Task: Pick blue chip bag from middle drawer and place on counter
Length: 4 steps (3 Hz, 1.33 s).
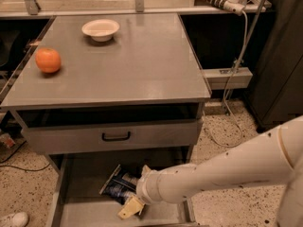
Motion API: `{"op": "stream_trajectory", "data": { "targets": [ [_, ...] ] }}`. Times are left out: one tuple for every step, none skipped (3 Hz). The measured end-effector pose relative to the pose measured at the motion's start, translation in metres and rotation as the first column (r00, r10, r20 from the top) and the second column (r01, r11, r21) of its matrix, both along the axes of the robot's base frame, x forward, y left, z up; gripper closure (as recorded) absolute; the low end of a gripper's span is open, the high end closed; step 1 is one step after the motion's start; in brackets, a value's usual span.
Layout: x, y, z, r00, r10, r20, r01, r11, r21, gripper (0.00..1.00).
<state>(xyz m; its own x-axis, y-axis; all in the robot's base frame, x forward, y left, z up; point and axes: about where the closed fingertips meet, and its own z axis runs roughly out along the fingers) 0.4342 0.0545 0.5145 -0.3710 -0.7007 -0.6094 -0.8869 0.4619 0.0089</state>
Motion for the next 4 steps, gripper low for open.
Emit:
{"op": "stream_trajectory", "data": {
  "targets": [
    [0.014, 0.011, -0.018, 0.9999, -0.002, 0.016, 0.002, 1.000, 0.022, 0.00],
    [0.023, 0.016, -0.035, 0.9996, -0.012, 0.026, 0.011, 0.999, 0.036, 0.00],
    [0.029, 0.016, -0.059, 0.9995, -0.028, 0.017, 0.027, 0.998, 0.048, 0.00],
    [0.037, 0.019, -0.080, 0.9995, -0.030, 0.010, 0.029, 0.998, 0.055, 0.00]
  ]
}}
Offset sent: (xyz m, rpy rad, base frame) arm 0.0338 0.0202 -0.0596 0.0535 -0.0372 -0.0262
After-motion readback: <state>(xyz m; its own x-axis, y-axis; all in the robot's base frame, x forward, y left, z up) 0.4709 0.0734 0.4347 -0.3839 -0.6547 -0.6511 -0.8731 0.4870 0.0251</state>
